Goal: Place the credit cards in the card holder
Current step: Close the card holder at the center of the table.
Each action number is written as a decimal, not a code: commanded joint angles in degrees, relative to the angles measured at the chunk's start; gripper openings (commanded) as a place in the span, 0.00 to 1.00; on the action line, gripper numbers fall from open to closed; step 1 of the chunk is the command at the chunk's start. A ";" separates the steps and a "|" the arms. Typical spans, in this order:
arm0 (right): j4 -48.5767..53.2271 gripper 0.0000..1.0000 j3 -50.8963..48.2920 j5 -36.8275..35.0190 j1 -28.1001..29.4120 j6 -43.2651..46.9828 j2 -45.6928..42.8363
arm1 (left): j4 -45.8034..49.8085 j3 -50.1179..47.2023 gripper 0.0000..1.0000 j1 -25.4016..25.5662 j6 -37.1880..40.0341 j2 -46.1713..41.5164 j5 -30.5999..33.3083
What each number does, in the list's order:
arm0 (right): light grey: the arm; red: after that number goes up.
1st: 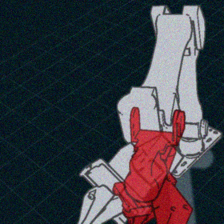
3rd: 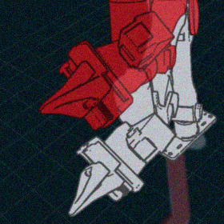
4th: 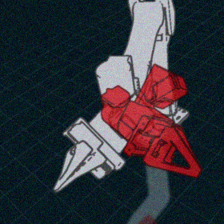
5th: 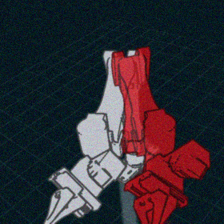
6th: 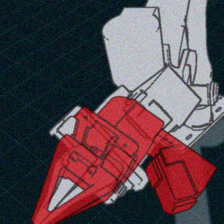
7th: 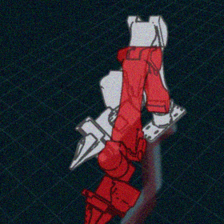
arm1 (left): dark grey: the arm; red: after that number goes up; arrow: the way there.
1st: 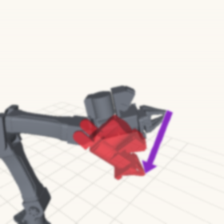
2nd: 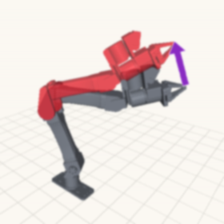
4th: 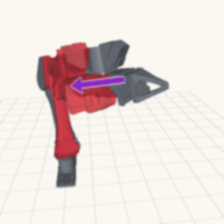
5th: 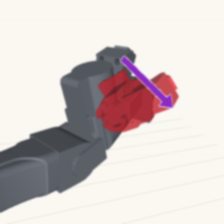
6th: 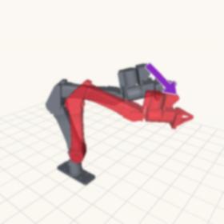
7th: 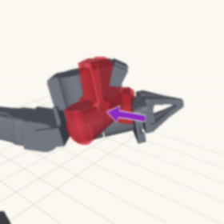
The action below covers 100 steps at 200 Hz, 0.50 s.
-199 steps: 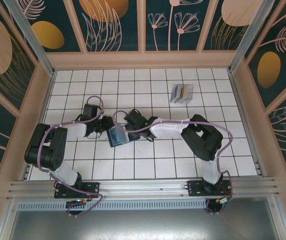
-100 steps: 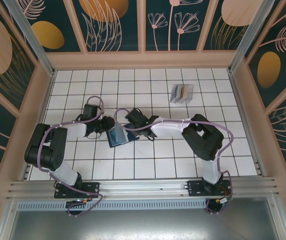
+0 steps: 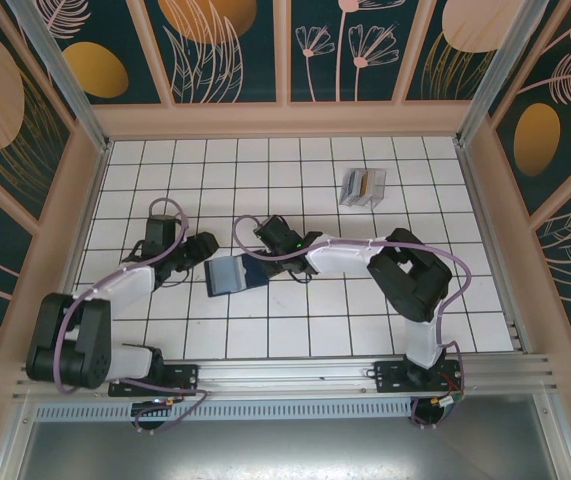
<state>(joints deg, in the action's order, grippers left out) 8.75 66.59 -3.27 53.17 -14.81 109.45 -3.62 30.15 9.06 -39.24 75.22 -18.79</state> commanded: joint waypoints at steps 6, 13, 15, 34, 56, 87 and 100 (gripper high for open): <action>-2.50 0.00 -0.58 2.14 -0.47 -0.86 -0.13 | 4.87 -3.06 0.53 -0.18 -1.23 -2.53 2.00; -2.41 0.00 -0.45 2.13 -0.66 -0.93 0.01 | 5.90 -3.02 0.52 -0.22 -0.80 -1.73 0.70; -2.36 0.00 -0.42 2.10 -0.80 -0.93 0.05 | 6.21 -2.96 0.51 -0.23 -0.58 -1.43 0.34; -2.37 0.00 -0.27 3.84 -1.22 -0.89 0.01 | 6.99 -3.65 0.49 -0.19 -0.74 0.65 -2.95; -3.27 0.00 -0.93 4.65 -1.49 -0.33 -0.42 | 7.43 -4.17 0.54 -0.18 -0.43 1.91 -3.98; -4.22 0.00 -0.91 6.41 -1.58 0.16 -0.41 | 7.52 -4.31 0.55 -0.18 -0.53 2.32 -4.04; -4.98 0.00 -1.11 6.83 -1.58 0.09 -0.39 | 7.66 -3.72 0.55 -0.19 0.22 3.37 -3.96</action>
<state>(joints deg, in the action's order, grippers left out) 6.17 66.57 1.30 51.83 -15.14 109.45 1.28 26.59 8.99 -39.68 76.66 -21.89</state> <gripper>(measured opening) 0.050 0.552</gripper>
